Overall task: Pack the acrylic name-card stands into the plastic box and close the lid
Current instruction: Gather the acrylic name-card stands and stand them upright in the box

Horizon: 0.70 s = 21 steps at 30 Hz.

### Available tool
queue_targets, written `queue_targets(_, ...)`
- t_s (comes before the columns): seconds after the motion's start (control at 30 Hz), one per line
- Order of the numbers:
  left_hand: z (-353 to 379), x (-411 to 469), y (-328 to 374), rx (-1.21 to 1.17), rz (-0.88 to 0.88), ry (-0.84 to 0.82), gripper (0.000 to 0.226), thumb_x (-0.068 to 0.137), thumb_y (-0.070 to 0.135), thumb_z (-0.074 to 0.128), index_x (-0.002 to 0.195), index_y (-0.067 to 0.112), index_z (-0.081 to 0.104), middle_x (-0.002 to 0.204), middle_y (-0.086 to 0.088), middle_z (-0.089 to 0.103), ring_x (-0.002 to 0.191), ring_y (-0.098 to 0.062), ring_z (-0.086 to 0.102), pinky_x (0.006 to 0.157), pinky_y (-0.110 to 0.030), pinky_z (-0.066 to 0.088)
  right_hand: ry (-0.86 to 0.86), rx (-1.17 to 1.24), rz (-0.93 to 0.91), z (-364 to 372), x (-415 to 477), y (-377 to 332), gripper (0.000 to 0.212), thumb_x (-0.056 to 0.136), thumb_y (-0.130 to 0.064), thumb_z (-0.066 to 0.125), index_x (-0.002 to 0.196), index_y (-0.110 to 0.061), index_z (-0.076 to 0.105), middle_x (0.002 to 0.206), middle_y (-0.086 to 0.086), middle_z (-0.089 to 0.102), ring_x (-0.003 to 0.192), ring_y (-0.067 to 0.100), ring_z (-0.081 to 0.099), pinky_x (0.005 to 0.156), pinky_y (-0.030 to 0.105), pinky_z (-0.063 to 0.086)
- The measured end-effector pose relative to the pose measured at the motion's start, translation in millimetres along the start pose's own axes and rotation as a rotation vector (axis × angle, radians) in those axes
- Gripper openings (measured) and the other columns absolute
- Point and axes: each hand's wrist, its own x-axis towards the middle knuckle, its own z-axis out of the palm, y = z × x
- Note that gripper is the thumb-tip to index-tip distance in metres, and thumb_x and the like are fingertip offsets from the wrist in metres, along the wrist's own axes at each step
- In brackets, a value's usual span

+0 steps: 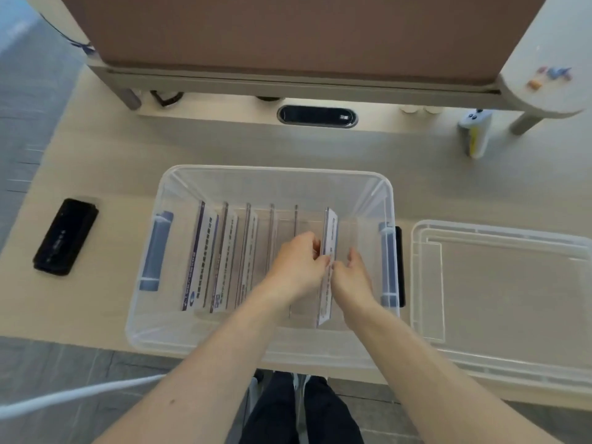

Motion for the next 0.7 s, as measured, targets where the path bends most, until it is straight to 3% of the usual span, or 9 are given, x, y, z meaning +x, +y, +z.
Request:
queue_targets(0.07, 11, 6, -1, 0.014, -0.01, 0.046, 0.011, 0.099, 0.024, 0.06, 0.1, 0.013, 0.06, 0.09, -0.009, 0.071, 0.085, -0.031, 0.068, 0.076, -0.04, 0.057, -0.005, 0.036, 0.066, 6, 11, 3, 0.067, 0.099, -0.019, 0.042, 0.161, -0.022, 0.017, 0.165, 0.005, 0.028, 0.151, 0.027, 0.028, 0.119, 0.041, 0.031)
queue_targets(0.13, 18, 12, -2, 0.013, -0.028, 0.085, 0.012, 0.099, 0.026, 0.06, 0.1, 0.014, 0.06, 0.097, -0.01, 0.071, 0.088, -0.03, 0.067, 0.077, -0.039, 0.056, -0.006, 0.061, 0.106, 11, 22, 6, 0.065, 0.095, -0.023, 0.044, 0.158, -0.02, 0.027, 0.162, 0.007, 0.034, 0.149, 0.029, 0.032, 0.12, 0.047, 0.031)
queue_targets(0.27, 22, 18, -3, -0.009, -0.024, 0.105, 0.017, 0.1, 0.028, 0.062, 0.112, 0.016, 0.063, 0.107, -0.008, 0.072, 0.097, -0.027, 0.069, 0.087, -0.04, 0.058, -0.003, 0.043, 0.139, 13, 37, 8, 0.06, 0.086, -0.026, 0.041, 0.146, -0.017, 0.046, 0.148, 0.01, 0.053, 0.136, 0.03, 0.049, 0.112, 0.049, 0.042)
queue_targets(0.33, 21, 20, -3, -0.04, -0.022, 0.089, 0.021, 0.099, 0.028, 0.064, 0.116, 0.015, 0.063, 0.109, -0.007, 0.072, 0.095, -0.027, 0.071, 0.088, -0.042, 0.06, -0.022, 0.028, 0.151, 11, 36, 3, 0.054, 0.092, -0.021, 0.039, 0.145, -0.014, 0.048, 0.14, 0.008, 0.058, 0.124, 0.025, 0.053, 0.101, 0.039, 0.048)
queue_targets(0.43, 17, 23, -4, -0.1, -0.04, 0.041, 0.029, 0.098, 0.028, 0.065, 0.124, 0.014, 0.062, 0.114, -0.009, 0.072, 0.097, -0.029, 0.072, 0.087, -0.045, 0.062, -0.038, 0.034, 0.148, 9, 42, 4, 0.046, 0.098, -0.014, 0.035, 0.142, -0.011, 0.05, 0.136, 0.013, 0.06, 0.106, 0.023, 0.049, 0.085, 0.033, 0.042)
queue_targets(0.6, 11, 24, -5, -0.142, -0.079, -0.006, 0.039, 0.101, 0.025, 0.061, 0.138, 0.012, 0.059, 0.119, -0.013, 0.071, 0.089, -0.03, 0.075, 0.074, -0.044, 0.067, -0.033, 0.023, 0.162, 13, 48, 6, 0.05, 0.097, -0.015, 0.033, 0.145, -0.015, 0.048, 0.142, 0.012, 0.056, 0.129, 0.032, 0.051, 0.097, 0.04, 0.044)
queue_targets(0.7, 8, 25, -5, -0.112, -0.086, -0.002, 0.043, 0.102, 0.022, 0.06, 0.144, 0.009, 0.056, 0.128, -0.014, 0.068, 0.09, -0.03, 0.075, 0.071, -0.044, 0.067, -0.047, 0.021, 0.17, 16, 49, 6, 0.051, 0.097, -0.014, 0.032, 0.146, -0.017, 0.047, 0.145, 0.01, 0.054, 0.133, 0.032, 0.049, 0.105, 0.045, 0.042)
